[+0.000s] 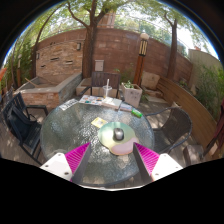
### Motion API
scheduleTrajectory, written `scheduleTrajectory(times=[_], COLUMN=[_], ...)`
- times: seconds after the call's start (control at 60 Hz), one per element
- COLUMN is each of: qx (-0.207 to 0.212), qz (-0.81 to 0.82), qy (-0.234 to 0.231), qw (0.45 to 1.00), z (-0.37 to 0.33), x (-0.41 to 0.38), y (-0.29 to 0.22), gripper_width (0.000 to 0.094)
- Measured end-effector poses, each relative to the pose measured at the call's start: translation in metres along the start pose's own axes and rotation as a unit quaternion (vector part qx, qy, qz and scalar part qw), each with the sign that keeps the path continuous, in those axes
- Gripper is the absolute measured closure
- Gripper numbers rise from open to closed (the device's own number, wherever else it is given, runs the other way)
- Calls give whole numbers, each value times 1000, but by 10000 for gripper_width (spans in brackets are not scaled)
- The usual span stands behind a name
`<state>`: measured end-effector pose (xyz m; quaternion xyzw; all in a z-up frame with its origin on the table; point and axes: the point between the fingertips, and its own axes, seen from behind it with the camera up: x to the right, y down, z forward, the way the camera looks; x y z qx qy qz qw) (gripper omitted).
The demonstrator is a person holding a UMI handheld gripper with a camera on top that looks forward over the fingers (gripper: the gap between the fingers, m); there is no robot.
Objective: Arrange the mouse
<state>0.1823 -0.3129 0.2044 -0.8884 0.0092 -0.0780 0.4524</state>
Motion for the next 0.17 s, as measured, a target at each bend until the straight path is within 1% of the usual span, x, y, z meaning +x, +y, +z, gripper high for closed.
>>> scheduleTrajectory(times=[0.017,0.033,0.167], qx=[0,0,1], qz=[0,1,3], qy=[-1,-1,8], qw=[1000,1000,1000], z=[-4,-7,-25], x=[0,-1,2], y=[1,2,8], gripper_width=[80,58,58])
